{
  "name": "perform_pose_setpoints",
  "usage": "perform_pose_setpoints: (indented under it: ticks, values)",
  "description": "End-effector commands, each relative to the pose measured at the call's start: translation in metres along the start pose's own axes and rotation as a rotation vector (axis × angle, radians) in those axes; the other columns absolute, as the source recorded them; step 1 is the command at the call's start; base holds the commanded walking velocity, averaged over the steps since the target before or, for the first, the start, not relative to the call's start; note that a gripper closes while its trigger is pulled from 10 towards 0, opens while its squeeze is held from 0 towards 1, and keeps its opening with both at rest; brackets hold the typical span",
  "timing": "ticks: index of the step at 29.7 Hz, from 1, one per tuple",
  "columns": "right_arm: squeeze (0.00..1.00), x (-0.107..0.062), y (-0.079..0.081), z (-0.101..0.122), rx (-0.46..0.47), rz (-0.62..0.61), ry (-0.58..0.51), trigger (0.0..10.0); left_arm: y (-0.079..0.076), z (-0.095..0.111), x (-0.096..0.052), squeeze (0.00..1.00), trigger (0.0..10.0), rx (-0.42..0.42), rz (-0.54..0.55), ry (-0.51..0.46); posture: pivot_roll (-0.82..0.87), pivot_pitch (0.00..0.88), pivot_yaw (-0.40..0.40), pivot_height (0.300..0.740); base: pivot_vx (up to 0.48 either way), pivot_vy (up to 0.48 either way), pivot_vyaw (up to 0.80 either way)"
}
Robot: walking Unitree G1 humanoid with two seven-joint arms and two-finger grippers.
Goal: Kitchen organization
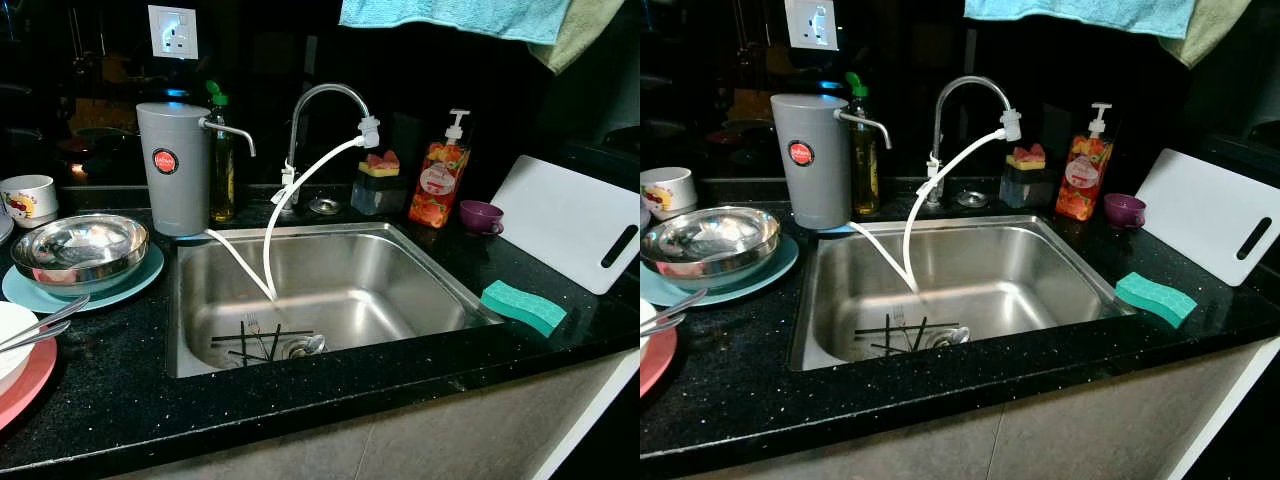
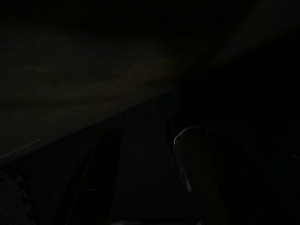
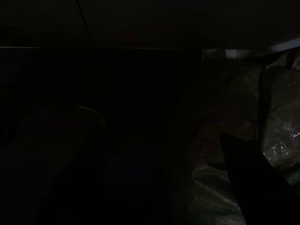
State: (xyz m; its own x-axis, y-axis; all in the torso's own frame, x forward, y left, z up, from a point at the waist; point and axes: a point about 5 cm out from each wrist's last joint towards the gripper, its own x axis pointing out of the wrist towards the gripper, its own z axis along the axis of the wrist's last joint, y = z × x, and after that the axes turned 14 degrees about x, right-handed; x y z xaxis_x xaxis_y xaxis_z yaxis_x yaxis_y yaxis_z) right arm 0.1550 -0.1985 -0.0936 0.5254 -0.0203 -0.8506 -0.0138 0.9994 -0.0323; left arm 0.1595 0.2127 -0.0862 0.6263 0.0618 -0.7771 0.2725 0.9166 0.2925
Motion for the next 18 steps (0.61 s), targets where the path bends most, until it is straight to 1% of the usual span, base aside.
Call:
perform_pose_setpoints:
  ticks: [1, 14, 18]
  values:
    - [0.00, 0.0000, -0.0010, 0.0008, -0.003, -0.002, -0.001, 10.0, -0.0021, -0.0043, -0.0010, 0.00, 10.0, 0.000, -0.012, 0.020, 0.12, 0.000, -0.121, 0.740, 0.000, 0.000, 0.00]
    - [0.00, 0.0003, -0.0005, 0.0021, -0.014, 0.002, -0.001, 10.0, -0.0010, -0.0036, -0.0007, 0.00, 10.0, -0.017, -0.002, 0.020, 0.13, 0.000, -0.126, 0.740, 0.000, 0.000, 0.00]
    - [0.00, 0.0000, -0.0019, 0.0007, -0.010, -0.003, 0.002, 10.0, -0.0033, -0.0060, -0.0014, 0.00, 10.0, -0.010, -0.010, 0.028, 0.12, 0.000, -0.132, 0.740, 0.000, 0.000, 0.00]
